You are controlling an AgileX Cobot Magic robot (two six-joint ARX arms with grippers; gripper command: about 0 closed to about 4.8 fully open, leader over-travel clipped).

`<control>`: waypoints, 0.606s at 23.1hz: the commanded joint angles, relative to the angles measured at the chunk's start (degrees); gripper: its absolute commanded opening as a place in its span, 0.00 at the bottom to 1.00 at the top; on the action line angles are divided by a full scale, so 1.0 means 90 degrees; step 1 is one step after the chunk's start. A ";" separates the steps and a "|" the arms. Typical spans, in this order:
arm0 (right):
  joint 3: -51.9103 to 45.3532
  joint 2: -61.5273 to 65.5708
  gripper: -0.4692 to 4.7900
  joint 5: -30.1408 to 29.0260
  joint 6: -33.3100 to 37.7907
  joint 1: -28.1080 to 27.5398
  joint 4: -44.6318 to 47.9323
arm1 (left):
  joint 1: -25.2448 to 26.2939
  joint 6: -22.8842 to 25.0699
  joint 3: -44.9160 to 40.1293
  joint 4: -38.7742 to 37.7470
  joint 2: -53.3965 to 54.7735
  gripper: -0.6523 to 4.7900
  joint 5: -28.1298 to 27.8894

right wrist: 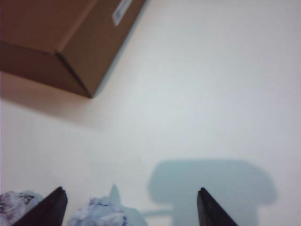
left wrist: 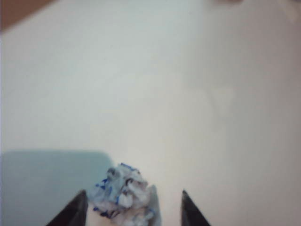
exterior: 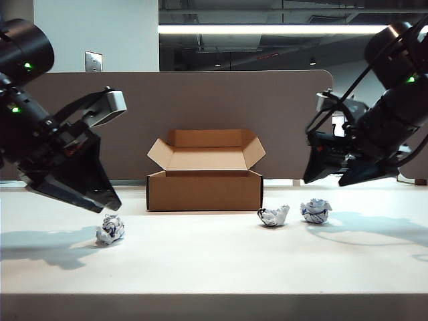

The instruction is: Pick up all the paper balls on the table and put them in the paper box.

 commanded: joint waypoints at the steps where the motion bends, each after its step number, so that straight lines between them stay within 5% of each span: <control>1: 0.0121 0.0138 0.81 -0.0168 0.0083 0.0119 0.0046 | -0.0010 0.0007 0.0112 0.0024 0.0121 0.57 0.0168; 14: 0.0850 0.0695 0.71 -0.0058 0.0080 0.0282 -0.0755 | -0.0010 0.0007 0.0117 -0.0087 0.0641 0.57 -0.0136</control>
